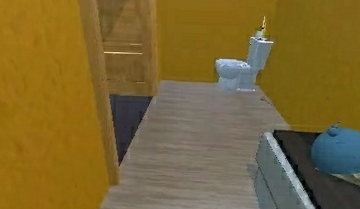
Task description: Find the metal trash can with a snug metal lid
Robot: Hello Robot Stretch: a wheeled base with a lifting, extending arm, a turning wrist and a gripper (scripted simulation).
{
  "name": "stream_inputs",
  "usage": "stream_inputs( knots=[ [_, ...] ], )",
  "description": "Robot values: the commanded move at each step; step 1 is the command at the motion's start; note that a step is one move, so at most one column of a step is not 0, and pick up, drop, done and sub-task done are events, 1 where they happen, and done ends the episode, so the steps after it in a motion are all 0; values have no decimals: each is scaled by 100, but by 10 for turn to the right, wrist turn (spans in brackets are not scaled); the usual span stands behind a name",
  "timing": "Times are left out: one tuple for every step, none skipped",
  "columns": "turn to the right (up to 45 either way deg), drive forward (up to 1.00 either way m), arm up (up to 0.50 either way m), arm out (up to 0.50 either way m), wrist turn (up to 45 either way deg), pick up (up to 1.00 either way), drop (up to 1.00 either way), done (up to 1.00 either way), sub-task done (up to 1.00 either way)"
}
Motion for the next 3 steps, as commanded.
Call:
stream_inputs(
  knots=[
    [-60, 0, 0, 0, 0, 0, 0, 0, 0],
    [0, 100, 0, 0, 0, 0, 0, 0, 0],
    [-30, 0, 0, 0, 0, 0, 0, 0, 0]
  ],
)
